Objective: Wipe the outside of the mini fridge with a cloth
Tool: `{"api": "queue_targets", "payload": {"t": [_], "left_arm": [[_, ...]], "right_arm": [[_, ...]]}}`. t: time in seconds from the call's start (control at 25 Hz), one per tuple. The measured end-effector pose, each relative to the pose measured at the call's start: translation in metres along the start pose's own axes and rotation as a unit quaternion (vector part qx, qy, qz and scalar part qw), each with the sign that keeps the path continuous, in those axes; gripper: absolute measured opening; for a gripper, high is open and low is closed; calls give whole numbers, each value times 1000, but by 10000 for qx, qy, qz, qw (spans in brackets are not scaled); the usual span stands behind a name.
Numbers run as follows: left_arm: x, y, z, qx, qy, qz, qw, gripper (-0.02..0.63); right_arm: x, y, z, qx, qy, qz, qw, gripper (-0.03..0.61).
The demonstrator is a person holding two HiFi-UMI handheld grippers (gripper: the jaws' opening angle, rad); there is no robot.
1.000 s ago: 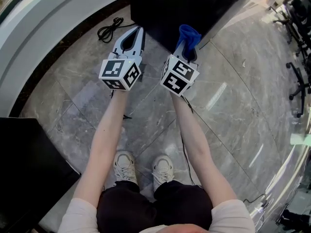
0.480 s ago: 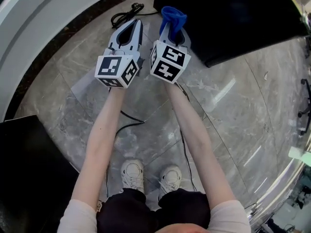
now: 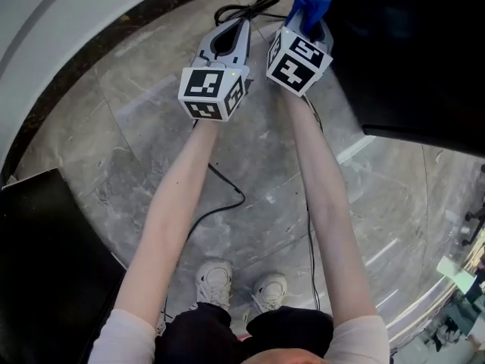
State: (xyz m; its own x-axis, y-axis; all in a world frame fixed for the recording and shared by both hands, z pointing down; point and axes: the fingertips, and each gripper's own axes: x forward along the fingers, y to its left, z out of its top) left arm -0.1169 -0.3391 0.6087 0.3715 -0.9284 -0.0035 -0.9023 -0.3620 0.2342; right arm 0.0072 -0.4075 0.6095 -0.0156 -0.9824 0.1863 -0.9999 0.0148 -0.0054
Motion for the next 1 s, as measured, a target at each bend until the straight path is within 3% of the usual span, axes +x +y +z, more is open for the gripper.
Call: {"api": "queue_targets", "payload": {"t": [0.32,0.68,0.88,1.0], "left_arm": [[5,6,0,-178,-57,-7,9998,5],[6,12,-3,-263,44,108,9996,5],[6,5,-3,-227,48,-54,9997,5],[3,-1,-4,-405,10,-143,9991,5]], "right_arm": [[32,17,2,-363,-47,-2,9993,61],[33,2,-9,-604,119,-460,9970,61],[23,-5,-18,-521,229,-623,9964,61],[14,-13,-15,-423,161,-777,9960,61]]}}
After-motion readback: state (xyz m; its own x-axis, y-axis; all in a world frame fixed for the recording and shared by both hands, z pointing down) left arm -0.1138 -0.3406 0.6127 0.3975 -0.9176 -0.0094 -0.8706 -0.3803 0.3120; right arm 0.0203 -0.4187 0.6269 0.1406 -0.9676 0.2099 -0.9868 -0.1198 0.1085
